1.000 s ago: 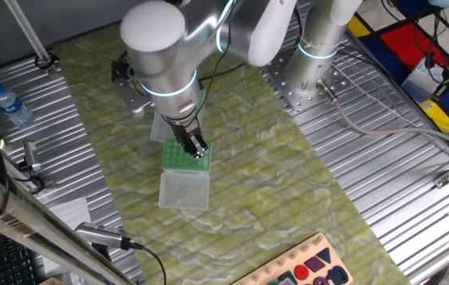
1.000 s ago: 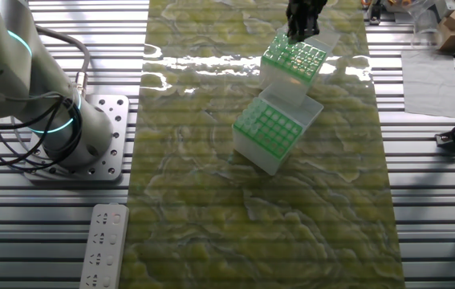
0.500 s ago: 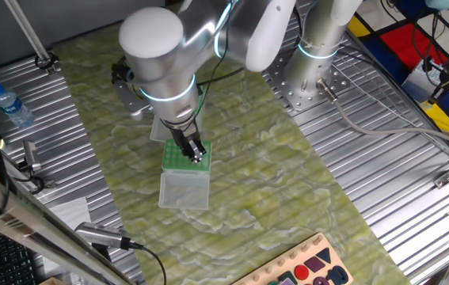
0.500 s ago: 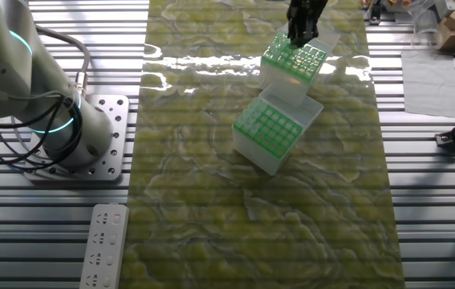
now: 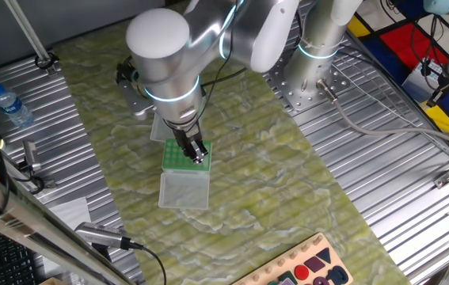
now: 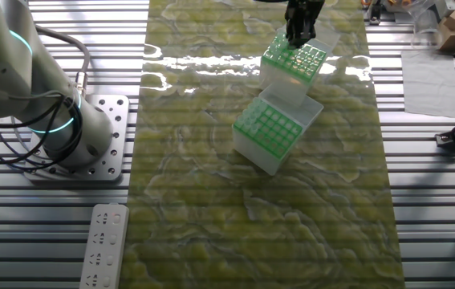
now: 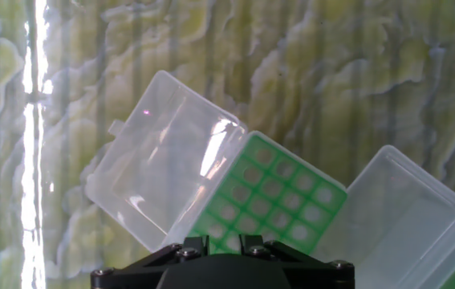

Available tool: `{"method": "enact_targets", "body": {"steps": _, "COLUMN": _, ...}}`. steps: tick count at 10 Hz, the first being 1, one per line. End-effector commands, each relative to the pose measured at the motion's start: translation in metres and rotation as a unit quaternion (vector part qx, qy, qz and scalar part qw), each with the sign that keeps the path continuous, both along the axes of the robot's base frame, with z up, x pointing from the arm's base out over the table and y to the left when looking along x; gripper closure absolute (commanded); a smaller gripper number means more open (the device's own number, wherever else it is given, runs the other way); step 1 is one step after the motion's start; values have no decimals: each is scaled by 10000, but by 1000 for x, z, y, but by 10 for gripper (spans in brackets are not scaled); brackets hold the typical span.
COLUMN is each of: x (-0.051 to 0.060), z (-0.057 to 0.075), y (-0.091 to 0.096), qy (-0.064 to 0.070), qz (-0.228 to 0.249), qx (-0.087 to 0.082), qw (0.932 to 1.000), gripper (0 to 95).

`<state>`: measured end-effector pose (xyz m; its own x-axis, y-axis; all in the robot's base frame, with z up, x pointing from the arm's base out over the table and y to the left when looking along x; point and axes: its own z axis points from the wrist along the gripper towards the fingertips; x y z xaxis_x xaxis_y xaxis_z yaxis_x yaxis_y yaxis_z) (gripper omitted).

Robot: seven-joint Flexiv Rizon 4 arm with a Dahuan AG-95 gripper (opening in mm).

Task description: Transfer all large pipette tips from one holder to another

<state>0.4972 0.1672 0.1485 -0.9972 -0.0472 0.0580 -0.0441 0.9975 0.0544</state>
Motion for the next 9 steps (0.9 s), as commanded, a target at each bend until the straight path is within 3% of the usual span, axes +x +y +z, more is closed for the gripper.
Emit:
{"method": "enact_targets", "body": {"steps": 1, "x": -4, "z": -1, "y": -1, "qy": -29, "qz": 18, "qx": -1, "qw": 10000, "gripper": 760}}
{"method": "enact_targets", "body": {"steps": 5, "x": -9, "z": -2, "y": -1, "qy": -36, "qz": -37, "qx": -18, "qw": 10000, "gripper": 760}}
{"method": "enact_targets", "body": {"steps": 6, "x": -9, "z": -1, "y": -1, "qy": -35, "qz": -55, "qx": -19, "qw": 10000, "gripper": 950}}
{"method": "enact_targets", "body": {"steps": 9, "x": -8, "z": 6, "y": -1, "qy": -12, "qz": -41, "qx": -15, "qw": 10000, "gripper": 950}}
